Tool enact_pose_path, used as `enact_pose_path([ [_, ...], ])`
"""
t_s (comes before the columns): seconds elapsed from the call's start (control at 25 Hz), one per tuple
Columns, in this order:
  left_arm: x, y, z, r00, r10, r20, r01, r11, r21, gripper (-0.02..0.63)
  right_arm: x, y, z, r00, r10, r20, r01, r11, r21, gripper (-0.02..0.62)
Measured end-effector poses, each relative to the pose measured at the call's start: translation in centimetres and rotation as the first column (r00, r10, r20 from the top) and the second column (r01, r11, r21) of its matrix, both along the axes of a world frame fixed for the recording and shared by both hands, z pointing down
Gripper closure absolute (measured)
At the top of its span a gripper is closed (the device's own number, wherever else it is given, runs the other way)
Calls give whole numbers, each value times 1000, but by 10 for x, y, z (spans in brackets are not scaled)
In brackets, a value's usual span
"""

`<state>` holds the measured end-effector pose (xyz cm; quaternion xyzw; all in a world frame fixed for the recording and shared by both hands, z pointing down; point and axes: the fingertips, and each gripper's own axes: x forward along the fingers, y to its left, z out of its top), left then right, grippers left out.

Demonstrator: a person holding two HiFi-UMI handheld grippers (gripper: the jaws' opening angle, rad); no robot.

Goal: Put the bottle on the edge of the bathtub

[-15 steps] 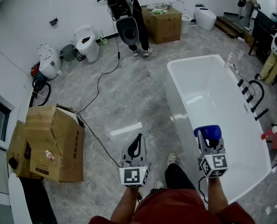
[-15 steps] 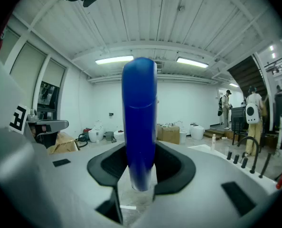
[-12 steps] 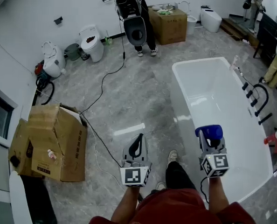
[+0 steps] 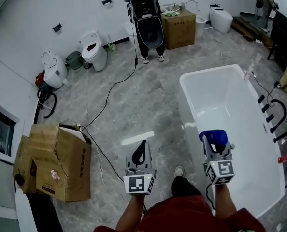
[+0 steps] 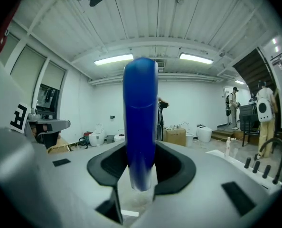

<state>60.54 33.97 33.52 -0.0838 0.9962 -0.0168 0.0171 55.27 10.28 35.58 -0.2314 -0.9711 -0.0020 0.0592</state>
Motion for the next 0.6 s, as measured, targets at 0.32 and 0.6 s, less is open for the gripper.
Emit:
enact_pose_path([
  [0.32,-141,-41,-5,999,40,-22,-39,999,4,601,-127,-41,6,999,28,-24,-29,1000,-10,442],
  [0.6,-221,-73,0,996,82,-25,-82,997,-14,601,-199,-80,22,995,83,-54,-85,996,-22,442],
])
